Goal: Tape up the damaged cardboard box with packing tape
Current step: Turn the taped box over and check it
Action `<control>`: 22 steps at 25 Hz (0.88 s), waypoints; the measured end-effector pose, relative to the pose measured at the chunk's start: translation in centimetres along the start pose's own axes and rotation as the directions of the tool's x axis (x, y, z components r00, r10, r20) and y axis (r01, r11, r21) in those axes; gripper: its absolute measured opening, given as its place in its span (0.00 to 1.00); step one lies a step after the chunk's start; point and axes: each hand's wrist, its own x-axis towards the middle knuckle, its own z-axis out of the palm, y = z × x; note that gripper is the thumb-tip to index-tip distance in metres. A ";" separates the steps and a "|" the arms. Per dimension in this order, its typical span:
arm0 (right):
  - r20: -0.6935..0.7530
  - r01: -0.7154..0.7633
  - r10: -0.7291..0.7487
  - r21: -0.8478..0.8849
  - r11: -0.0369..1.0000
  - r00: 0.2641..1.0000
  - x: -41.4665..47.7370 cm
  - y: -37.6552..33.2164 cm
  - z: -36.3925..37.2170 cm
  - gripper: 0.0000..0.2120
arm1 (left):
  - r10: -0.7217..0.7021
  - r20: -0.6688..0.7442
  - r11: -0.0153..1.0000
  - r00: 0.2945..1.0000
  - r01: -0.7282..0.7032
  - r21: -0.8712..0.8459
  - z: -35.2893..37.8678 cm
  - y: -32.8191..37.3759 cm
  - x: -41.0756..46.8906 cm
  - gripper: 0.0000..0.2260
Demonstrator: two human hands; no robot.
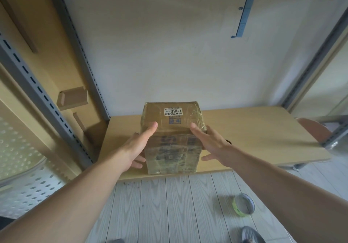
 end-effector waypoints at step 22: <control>-0.413 0.275 -0.441 -0.402 0.873 0.797 -2.5 -1.4 -4.4 0.17 | 0.631 -0.175 0.766 0.756 -0.571 0.296 -0.2 0.9 0.2 0.40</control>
